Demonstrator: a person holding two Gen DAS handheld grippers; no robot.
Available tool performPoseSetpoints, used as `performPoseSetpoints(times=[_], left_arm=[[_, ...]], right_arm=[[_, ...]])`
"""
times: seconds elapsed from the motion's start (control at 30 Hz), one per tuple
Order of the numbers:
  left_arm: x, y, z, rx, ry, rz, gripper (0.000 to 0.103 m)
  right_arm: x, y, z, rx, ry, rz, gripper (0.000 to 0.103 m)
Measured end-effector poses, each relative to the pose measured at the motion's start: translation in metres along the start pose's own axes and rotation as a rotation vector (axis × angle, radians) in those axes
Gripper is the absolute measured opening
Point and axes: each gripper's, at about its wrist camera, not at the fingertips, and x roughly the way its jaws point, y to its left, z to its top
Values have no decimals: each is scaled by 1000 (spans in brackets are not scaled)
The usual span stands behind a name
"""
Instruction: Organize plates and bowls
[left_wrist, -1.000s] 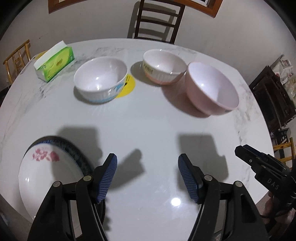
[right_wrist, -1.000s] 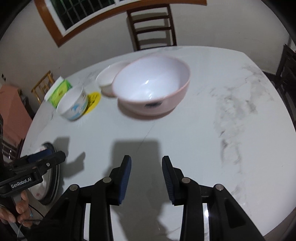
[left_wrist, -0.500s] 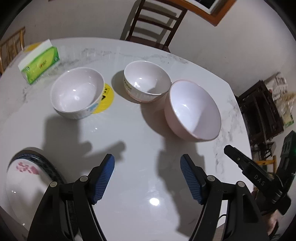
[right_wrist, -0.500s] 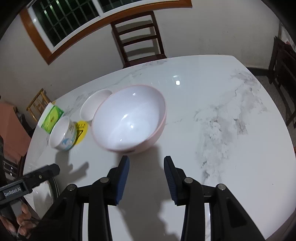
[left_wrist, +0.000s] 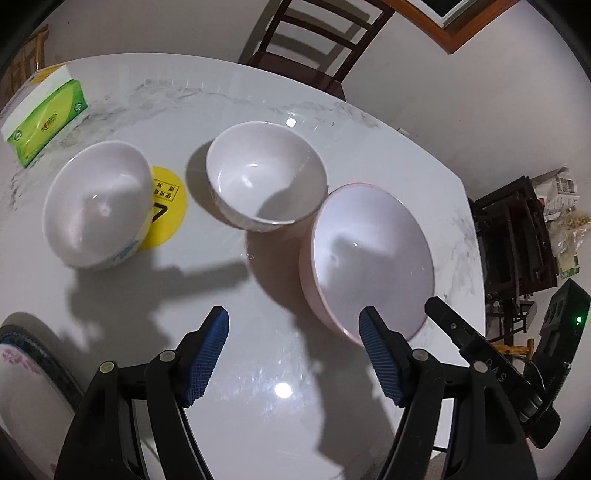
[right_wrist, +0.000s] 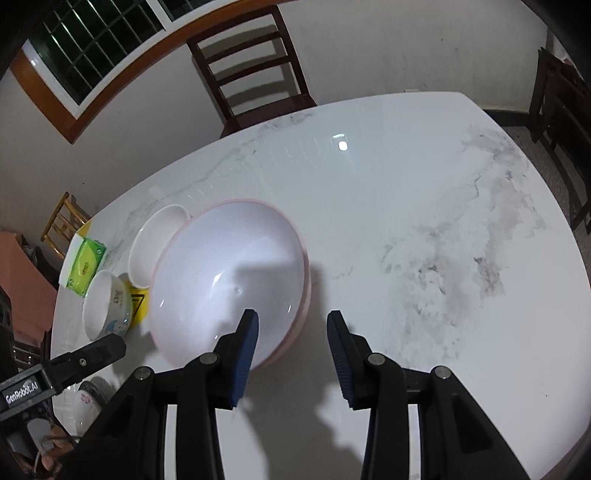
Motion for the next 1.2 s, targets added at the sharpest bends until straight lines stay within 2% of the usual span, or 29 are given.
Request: performPoseSetpoints(times=[0.2,0.37,0.5,0.57,0.6,0.63,0.7,0.77,0.9,1.2], left_arm=[[22,-3,10,-18,13,16,68],[36,-6,12,6,22,43,66],[44,-3,13,14,27,60,55],[48,-2,13,20,34,67,54],[49,-2,12,23,34,67,51],[49,-2,12,27,34,65,46],[50,-3,12,36,36,40,39],[49,-3,11,40,36,20,34],[46,-9,7,75,46,-8,15],[32,-5,-9,92,57,-8,15]], right_arm=[[24,-1,8,17,30,-31,39],[35,-1,12,11,28,-49,39],[43,-1,13,12,35,-55,39],[45,-2,13,16,36,-63,39],[46,-1,12,16,38,-59,37],[47,-1,12,16,38,-54,27],[48,1,11,14,48,-46,20],[50,2,9,17,58,-29,17],[51,5,5,16,55,-29,16],[41,5,-13,25,72,-31,16]])
